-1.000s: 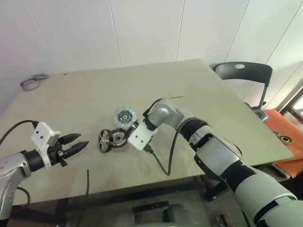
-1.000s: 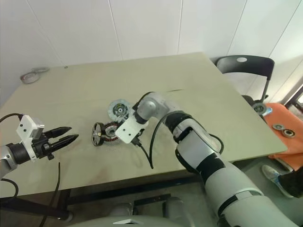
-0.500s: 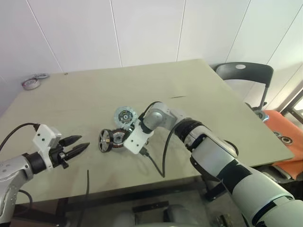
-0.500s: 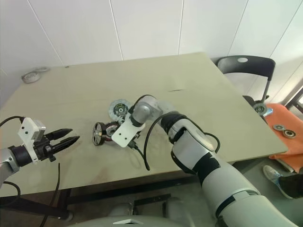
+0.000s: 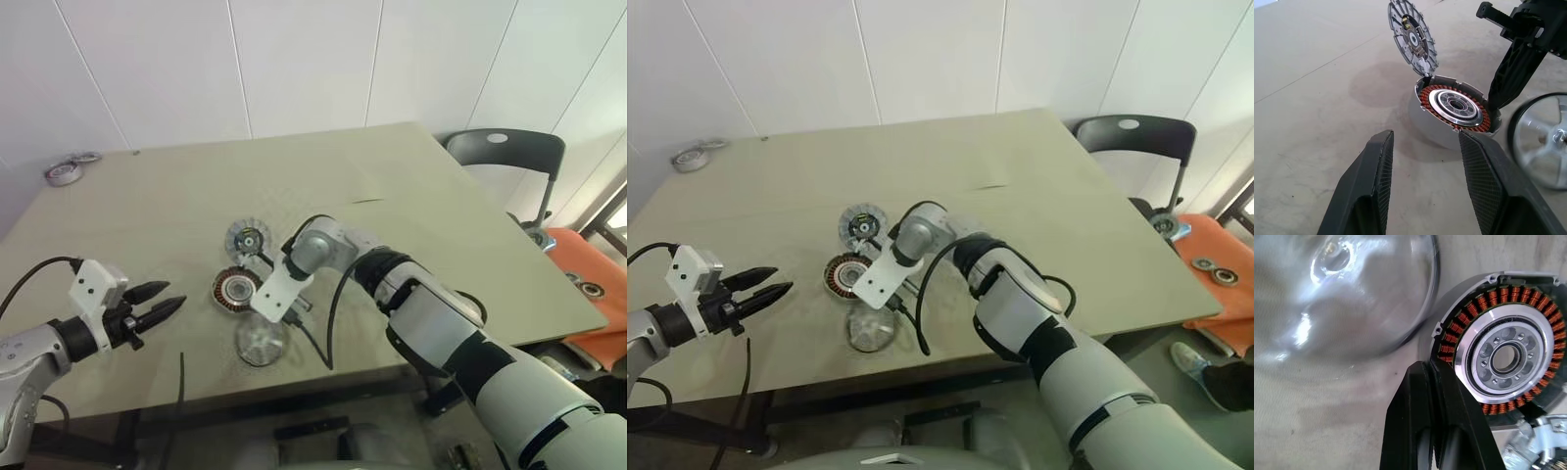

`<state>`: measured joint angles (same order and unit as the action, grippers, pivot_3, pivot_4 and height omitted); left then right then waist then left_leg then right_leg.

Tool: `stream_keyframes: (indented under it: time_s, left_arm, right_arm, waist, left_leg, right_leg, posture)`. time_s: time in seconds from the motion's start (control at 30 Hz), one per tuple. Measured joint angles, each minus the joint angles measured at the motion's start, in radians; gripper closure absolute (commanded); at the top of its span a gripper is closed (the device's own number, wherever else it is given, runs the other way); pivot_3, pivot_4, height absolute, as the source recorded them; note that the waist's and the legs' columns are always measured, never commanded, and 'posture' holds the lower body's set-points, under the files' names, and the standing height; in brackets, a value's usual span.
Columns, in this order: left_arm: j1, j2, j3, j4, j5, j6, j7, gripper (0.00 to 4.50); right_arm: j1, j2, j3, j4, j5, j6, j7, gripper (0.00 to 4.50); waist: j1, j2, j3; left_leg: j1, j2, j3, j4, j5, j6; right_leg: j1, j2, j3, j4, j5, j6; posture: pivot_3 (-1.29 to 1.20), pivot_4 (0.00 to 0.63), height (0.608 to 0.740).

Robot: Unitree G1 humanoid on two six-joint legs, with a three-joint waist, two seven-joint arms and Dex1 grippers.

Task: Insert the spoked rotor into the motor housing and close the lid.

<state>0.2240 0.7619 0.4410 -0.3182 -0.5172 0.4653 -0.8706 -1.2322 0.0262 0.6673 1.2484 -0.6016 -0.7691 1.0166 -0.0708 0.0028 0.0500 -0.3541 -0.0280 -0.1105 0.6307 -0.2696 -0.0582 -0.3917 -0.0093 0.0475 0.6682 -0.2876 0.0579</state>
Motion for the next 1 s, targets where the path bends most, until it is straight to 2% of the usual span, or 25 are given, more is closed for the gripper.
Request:
stream_keyframes:
  time_s: [0.47,0.8,1.0]
  left_arm:
    - [-0.024,-0.014,-0.03,0.004,0.006,-0.016,0.006,2.24]
    - [-0.043,-0.014,-0.04,0.031,0.009,-0.022,0.004,2.24]
    - [-0.072,-0.014,-0.057,0.058,0.016,-0.025,-0.003,2.24]
  right_arm:
    - [-0.026,-0.016,-0.004,0.001,0.001,-0.001,0.071,4.47]
    - [-0.029,-0.095,0.0,-0.047,0.003,-0.048,0.211,4.47]
    - [-0.005,-0.097,-0.022,-0.111,0.097,0.009,0.364,4.47]
  waist:
    - [0.001,0.0,0.0]
    - [0.001,0.0,0.0]
    - [0.001,0.0,0.0]
  left_leg:
    - [0.0,0.0,0.0,0.0,0.0,0.0]
    - [0.0,0.0,0.0,0.0,0.0,0.0]
    - [0.0,0.0,0.0,0.0,0.0,0.0]
  right_leg:
    - [0.0,0.0,0.0,0.0,0.0,0.0]
    - [0.001,0.0,0.0,0.0,0.0,0.0]
    - [0.001,0.0,0.0,0.0,0.0,0.0]
  posture:
    - [0.0,0.0,0.74]
    - [0.0,0.0,0.74]
    - [0.0,0.0,0.74]
